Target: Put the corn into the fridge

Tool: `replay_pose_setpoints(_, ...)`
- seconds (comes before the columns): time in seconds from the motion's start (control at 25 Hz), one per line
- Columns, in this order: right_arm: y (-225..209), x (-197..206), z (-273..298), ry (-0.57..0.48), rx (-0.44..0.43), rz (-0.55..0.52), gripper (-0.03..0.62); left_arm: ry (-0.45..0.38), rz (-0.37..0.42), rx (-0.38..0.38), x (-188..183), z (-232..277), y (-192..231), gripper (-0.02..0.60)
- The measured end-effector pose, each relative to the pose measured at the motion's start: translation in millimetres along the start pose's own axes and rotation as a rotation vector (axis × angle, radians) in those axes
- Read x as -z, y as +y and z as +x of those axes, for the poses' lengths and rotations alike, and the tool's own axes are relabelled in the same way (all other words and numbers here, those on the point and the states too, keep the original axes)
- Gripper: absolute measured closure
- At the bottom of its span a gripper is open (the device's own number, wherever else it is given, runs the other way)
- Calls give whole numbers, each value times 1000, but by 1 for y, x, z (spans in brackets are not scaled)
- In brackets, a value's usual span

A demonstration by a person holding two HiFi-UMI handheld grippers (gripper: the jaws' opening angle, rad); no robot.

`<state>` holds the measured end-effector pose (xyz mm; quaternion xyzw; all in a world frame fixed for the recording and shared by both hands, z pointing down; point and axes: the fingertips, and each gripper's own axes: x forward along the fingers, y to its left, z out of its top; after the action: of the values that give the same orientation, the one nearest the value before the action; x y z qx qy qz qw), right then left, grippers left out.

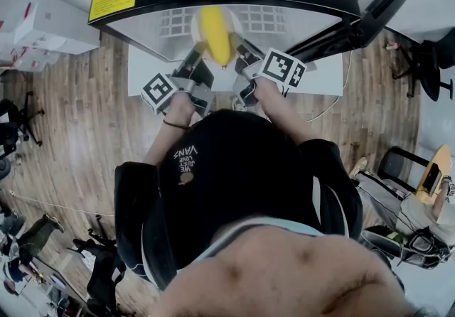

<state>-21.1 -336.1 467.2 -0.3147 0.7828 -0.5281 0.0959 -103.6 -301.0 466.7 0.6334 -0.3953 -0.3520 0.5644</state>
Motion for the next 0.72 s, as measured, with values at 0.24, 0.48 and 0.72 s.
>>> replay_pose_setpoints(0.24,1,-4,-2,-24,-12,-3,553,-10,-22,2,-1,2,-2,548)
replay_pose_setpoints(0.48,2,-6,-5,-26,-22,5,514,-21,-45,-3,1,2,-2,548)
replay_pose_setpoints(0.72,1,-8,-4,-21,-27,5,497,-30,-69,-2,-1,5,-2,548)
